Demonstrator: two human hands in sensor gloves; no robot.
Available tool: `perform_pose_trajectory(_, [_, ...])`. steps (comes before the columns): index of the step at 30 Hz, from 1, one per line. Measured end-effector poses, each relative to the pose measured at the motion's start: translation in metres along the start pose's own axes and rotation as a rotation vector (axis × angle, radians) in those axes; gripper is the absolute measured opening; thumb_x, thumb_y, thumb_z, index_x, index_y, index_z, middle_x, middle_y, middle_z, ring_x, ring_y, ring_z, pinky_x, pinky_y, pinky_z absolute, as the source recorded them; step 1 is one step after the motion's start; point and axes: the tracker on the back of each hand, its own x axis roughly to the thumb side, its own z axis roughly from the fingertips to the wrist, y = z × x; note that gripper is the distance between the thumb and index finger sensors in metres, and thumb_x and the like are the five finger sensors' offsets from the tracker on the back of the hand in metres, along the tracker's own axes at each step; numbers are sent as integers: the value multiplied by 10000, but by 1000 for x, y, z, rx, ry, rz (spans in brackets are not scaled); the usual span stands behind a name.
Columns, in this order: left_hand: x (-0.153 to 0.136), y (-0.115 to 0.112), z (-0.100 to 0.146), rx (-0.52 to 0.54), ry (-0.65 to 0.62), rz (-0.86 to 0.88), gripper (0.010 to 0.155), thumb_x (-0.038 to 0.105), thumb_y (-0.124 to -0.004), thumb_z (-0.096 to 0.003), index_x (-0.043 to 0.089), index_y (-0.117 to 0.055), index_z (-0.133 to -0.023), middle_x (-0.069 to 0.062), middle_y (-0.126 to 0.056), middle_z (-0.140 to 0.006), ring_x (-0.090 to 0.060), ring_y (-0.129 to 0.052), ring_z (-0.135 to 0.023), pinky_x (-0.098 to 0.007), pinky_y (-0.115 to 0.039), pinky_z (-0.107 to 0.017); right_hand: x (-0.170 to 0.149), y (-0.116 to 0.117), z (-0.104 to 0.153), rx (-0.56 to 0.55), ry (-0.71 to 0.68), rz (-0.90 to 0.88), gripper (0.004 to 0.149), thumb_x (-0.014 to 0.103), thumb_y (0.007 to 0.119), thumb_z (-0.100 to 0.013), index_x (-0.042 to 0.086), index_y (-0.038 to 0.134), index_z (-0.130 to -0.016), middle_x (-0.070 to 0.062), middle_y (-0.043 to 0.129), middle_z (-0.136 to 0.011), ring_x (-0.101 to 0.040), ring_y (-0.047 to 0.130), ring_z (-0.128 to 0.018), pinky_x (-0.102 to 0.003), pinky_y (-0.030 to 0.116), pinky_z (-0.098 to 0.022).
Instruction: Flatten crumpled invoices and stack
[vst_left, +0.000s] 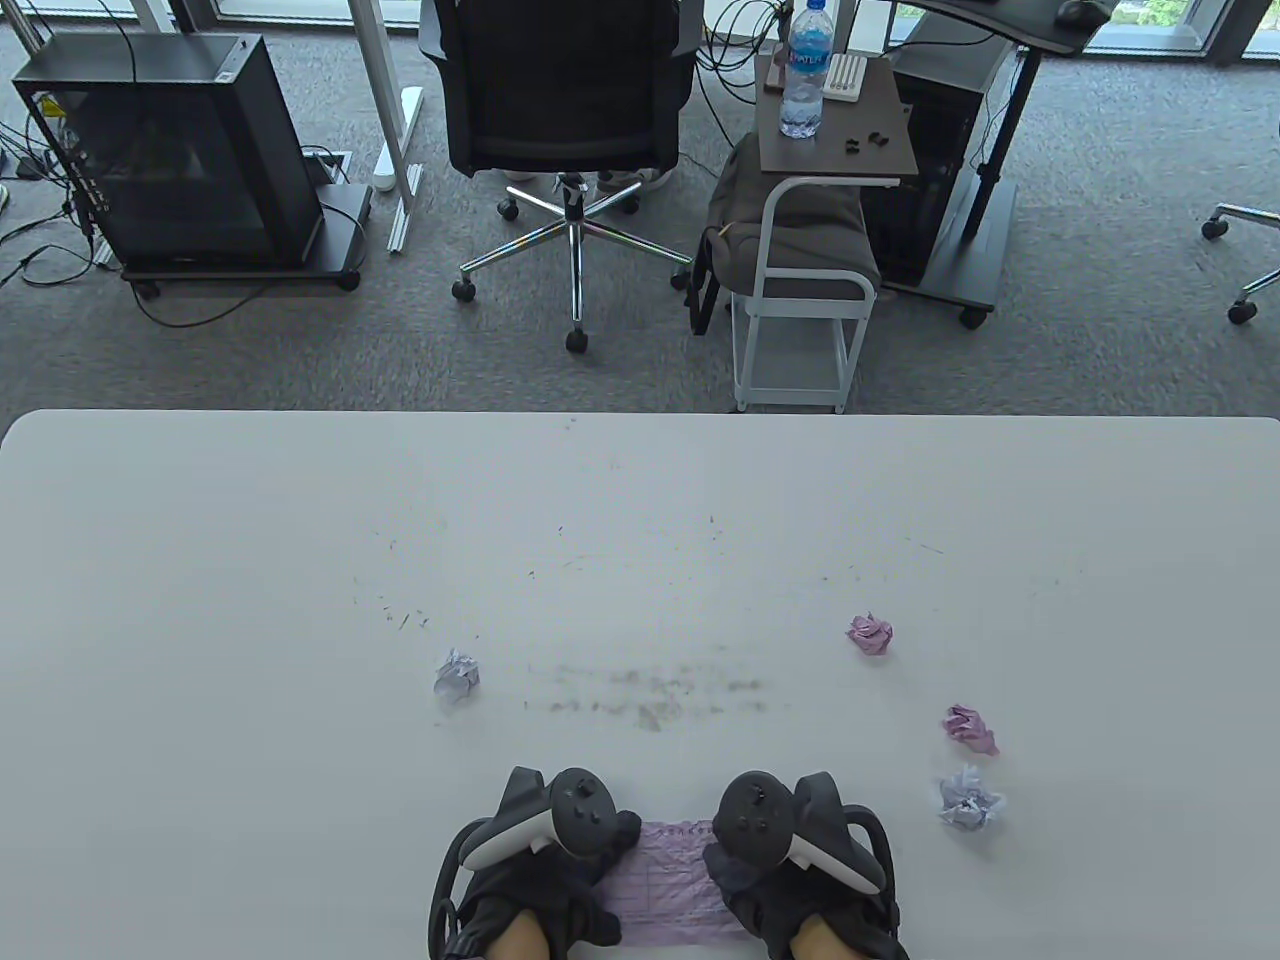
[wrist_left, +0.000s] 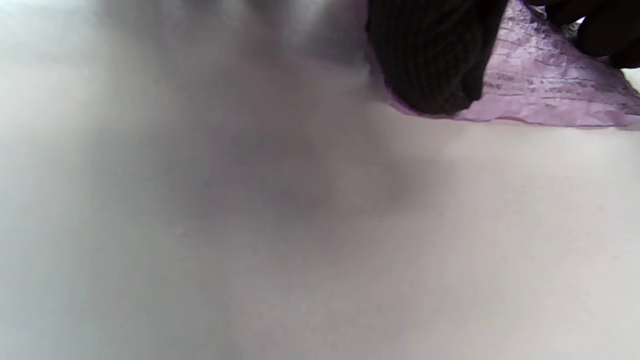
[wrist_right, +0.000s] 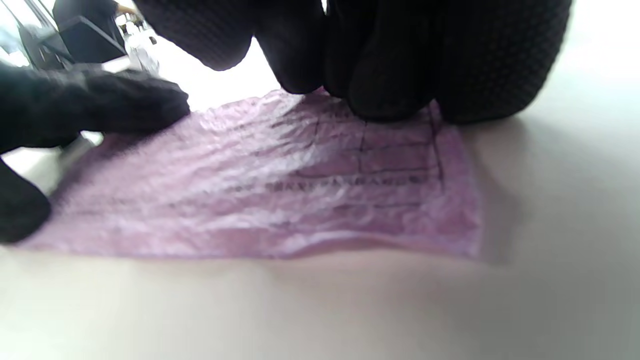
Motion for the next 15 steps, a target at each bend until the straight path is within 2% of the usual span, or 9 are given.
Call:
perform_pose_trajectory(2, [0,0,0,1,0,0,869,374,-863,-501,380,-218,-1084,-82,127,-1037,-537,143,-905,-714,-148,-611,-1,-7,5,-73,-40,-61,469,377,693,-580,95,675,-954,-269,717,-905,-406,851,-654,-529,843,-403])
perform_pose_trajectory(4, [0,0,0,-1,0,2,870,373,-864,-500,379,-219,-1083,-82,128,-1037,-538,144,-903,-715,-147,-610,5,-13,9,-133,-142,-18,474,379,695,-577,98,672,-957,-273,703,-918,-418,839,-674,-534,840,-409])
perform_pose_trajectory(6, [0,0,0,-1,1,1,870,373,-864,-499,382,-218,-1082,-83,129,-1036,-537,145,-903,-715,-147,-610,16,-13,12,-134,-250,47,472,387,694,-574,117,672,-959,-269,664,-957,-427,807,-726,-552,816,-452])
perform_pose_trajectory(9, [0,0,0,0,1,2,871,373,-863,-501,380,-216,-1083,-83,129,-1036,-537,145,-904,-714,-146,-611,41,1,12,-23,-405,108,454,391,694,-574,151,678,-960,-265,584,-1021,-450,727,-807,-583,765,-508])
perform_pose_trajectory(12, [-1,0,0,-1,0,2,871,372,-862,-501,378,-215,-1084,-84,130,-1036,-538,146,-904,-715,-146,-611,64,23,10,133,-513,209,428,398,714,-566,157,739,-919,-246,553,-1065,-459,684,-852,-595,737,-539])
perform_pose_trajectory(15, [-1,0,0,-2,1,2,873,367,-865,-502,378,-213,-1083,-81,131,-1036,-536,147,-904,-714,-145,-611,74,39,7,252,-529,287,430,420,711,-566,169,739,-914,-228,550,-1078,-458,642,-877,-598,723,-553])
